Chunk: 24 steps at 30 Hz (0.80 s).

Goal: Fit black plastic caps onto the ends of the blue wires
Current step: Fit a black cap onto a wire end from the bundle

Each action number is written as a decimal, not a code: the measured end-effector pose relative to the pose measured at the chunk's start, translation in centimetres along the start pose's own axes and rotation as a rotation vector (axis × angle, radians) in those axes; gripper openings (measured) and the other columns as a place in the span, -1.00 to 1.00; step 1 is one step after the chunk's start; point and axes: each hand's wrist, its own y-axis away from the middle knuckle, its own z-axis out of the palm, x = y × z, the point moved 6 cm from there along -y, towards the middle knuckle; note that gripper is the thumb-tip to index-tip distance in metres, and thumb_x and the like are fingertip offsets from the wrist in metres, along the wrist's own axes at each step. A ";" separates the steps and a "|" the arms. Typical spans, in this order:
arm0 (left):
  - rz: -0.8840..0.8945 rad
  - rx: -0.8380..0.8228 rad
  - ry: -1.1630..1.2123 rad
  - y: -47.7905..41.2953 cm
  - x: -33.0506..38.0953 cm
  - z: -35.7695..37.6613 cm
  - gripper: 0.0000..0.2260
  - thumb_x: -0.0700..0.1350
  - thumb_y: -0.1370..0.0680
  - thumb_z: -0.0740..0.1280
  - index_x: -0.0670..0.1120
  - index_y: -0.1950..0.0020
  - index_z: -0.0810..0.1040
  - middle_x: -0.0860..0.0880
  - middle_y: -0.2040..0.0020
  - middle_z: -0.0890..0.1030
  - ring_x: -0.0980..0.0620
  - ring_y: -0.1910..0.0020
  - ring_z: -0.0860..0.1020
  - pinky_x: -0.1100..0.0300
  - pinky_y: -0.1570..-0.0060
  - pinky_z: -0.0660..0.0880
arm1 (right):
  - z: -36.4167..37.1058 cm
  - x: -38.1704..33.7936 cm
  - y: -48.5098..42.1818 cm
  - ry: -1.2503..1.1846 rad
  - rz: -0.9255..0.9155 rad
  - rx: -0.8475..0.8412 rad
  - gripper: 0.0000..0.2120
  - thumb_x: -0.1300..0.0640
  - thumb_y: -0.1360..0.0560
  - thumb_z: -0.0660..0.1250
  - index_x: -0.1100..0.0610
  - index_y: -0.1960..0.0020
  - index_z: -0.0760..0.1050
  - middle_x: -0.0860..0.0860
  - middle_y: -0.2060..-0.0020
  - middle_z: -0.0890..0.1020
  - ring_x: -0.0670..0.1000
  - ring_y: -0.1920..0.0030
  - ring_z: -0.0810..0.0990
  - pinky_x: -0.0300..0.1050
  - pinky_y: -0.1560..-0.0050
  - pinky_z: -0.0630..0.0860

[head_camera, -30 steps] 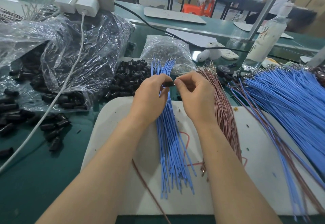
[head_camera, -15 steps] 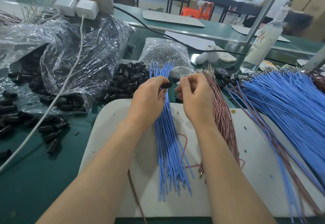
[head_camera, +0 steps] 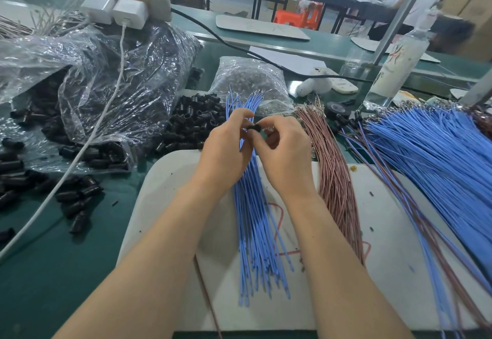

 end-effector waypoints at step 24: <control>-0.046 0.174 -0.077 -0.2 -1.0 -1.5 -0.96 -0.22 -0.50 0.35 -0.13 0.15 0.57 -0.02 0.28 0.62 -0.08 0.26 0.57 0.01 0.15 0.53 | -1.1 -0.2 -0.5 -0.278 0.091 -0.086 -0.85 0.29 -0.53 0.30 0.07 -0.02 0.52 0.01 0.18 0.65 -0.07 0.13 0.62 -0.24 0.03 0.53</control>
